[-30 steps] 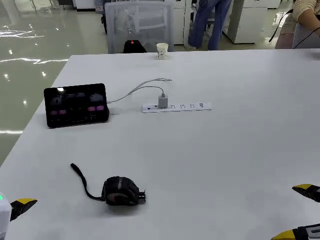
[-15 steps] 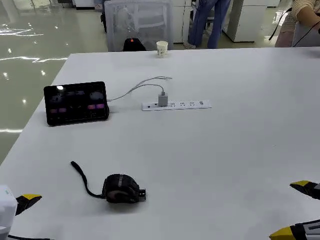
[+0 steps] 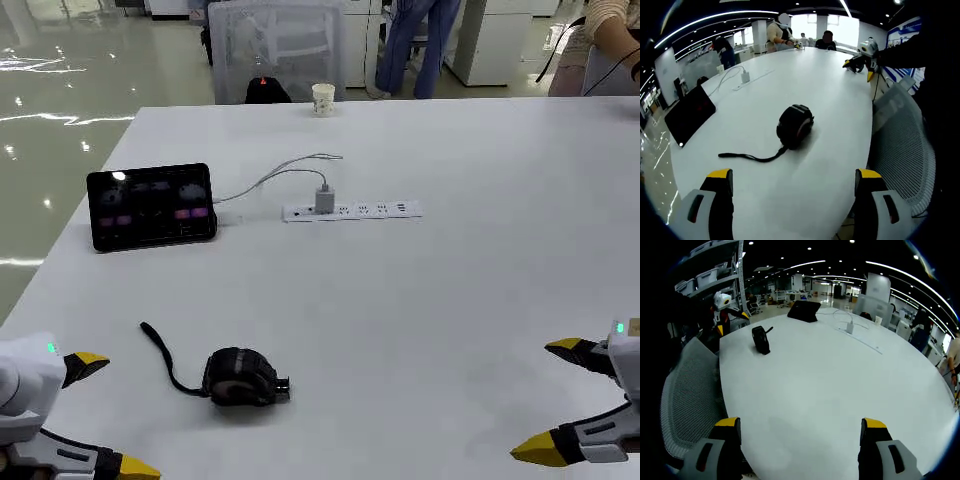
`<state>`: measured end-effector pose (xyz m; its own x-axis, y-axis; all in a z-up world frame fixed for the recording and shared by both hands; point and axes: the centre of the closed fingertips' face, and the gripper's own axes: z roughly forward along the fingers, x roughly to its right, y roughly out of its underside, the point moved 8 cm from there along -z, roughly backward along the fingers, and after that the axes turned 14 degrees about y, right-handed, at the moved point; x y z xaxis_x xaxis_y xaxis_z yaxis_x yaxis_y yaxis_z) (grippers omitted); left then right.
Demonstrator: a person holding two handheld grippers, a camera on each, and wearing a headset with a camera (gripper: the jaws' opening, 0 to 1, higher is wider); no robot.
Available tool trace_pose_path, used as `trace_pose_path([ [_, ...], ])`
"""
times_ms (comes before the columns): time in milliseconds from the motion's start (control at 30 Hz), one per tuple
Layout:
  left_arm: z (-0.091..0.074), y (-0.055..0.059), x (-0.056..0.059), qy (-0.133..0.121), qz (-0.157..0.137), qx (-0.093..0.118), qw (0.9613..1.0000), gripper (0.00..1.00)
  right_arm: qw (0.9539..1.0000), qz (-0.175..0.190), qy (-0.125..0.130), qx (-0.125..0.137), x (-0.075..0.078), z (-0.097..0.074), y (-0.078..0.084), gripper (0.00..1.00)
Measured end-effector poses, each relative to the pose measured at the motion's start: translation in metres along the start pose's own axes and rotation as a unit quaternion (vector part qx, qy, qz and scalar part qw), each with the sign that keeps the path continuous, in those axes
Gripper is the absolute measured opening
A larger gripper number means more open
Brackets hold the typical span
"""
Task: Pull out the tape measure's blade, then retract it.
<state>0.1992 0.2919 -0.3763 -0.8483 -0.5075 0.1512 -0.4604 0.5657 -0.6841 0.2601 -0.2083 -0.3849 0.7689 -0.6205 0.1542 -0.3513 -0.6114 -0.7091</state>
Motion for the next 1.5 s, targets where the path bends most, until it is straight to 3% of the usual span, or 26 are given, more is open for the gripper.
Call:
trace_pose_path([
  [300, 0.012, -0.016, 0.003, 0.047, 0.033, -0.034, 0.9978, 0.99, 0.9996, -0.02, -0.02, 0.001, -0.007, 0.011, -0.016, 0.99],
  [667, 0.029, -0.041, -0.015, 0.068, 0.084, -0.058, 0.9924, 0.99, 0.9982, -0.045, -0.038, 0.009, -0.01, 0.025, -0.031, 0.99],
  [833, 0.039, -0.052, -0.025, 0.075, 0.119, -0.08, 0.9868, 0.99, 0.9971, -0.058, -0.05, 0.005, -0.011, 0.038, -0.039, 0.99],
  [933, 0.045, -0.06, -0.025, 0.083, 0.141, -0.098, 0.9817, 0.97, 0.996, -0.067, -0.06, 0.001, -0.014, 0.046, -0.045, 0.99],
  [1100, 0.055, -0.069, -0.027, 0.095, 0.156, -0.114, 0.9766, 0.96, 0.9943, -0.081, -0.069, 0.004, -0.016, 0.055, -0.056, 0.99],
  [1300, 0.07, -0.074, -0.034, 0.095, 0.175, -0.129, 0.9714, 0.95, 0.9937, -0.083, -0.073, 0.012, -0.02, 0.065, -0.064, 0.99],
  [1367, 0.075, -0.073, -0.037, 0.092, 0.191, -0.149, 0.9659, 0.93, 0.9939, -0.082, -0.072, 0.013, -0.023, 0.069, -0.066, 0.99],
  [1500, 0.083, -0.075, -0.037, 0.099, 0.192, -0.155, 0.9641, 0.92, 0.9927, -0.093, -0.077, 0.011, -0.027, 0.075, -0.067, 0.99],
])
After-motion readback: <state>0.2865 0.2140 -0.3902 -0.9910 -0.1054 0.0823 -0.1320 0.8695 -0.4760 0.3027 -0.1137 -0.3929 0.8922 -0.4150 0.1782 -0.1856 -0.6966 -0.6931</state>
